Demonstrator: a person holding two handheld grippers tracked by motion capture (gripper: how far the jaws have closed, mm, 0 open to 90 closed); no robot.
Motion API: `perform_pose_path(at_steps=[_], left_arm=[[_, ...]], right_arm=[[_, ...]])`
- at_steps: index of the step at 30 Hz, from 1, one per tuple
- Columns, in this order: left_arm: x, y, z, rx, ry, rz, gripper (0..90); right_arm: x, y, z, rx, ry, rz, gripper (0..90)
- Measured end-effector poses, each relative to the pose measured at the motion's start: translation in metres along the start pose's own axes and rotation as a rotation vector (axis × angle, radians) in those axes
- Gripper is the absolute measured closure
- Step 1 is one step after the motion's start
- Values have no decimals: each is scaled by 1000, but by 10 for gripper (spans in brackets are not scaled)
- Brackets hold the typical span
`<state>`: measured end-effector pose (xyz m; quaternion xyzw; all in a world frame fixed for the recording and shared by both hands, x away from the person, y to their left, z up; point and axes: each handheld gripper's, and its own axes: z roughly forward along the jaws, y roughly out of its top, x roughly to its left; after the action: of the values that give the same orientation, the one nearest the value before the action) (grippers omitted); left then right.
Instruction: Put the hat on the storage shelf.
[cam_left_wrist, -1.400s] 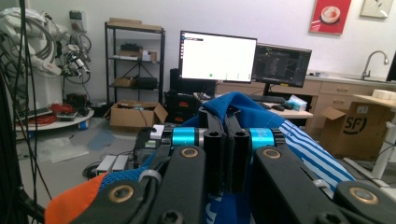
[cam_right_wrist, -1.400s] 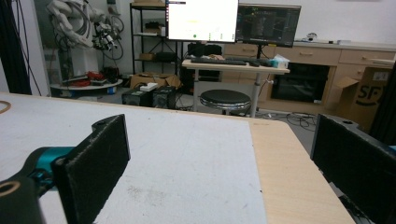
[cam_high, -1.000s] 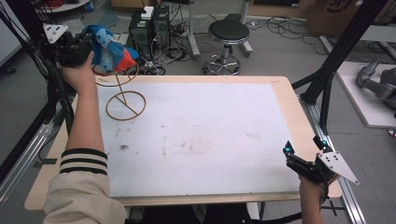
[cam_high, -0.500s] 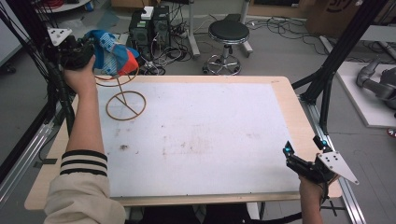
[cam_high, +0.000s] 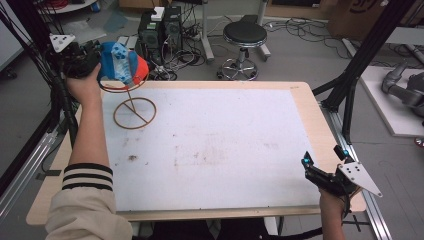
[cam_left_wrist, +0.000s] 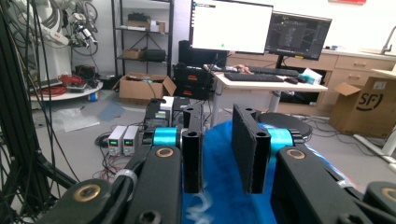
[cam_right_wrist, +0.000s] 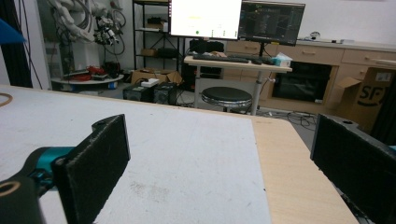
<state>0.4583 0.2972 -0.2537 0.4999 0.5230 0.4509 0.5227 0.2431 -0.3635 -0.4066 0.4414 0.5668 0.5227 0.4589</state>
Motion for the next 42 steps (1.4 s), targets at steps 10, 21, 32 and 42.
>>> perform_pose_path(at_steps=[10,21,32,42], left_arm=[[3,3,-9,-29,12,-37,478],[-1,10,-30,-112,-25,-38,278],[-13,24,-57,-216,-90,-11,201],[-18,24,-87,-289,-112,16,150]], right_arm=[[2,0,0,0,3,3,43],[2,1,0,-4,3,2,44],[4,0,2,-11,9,17,44],[5,1,5,-26,23,43,43]])
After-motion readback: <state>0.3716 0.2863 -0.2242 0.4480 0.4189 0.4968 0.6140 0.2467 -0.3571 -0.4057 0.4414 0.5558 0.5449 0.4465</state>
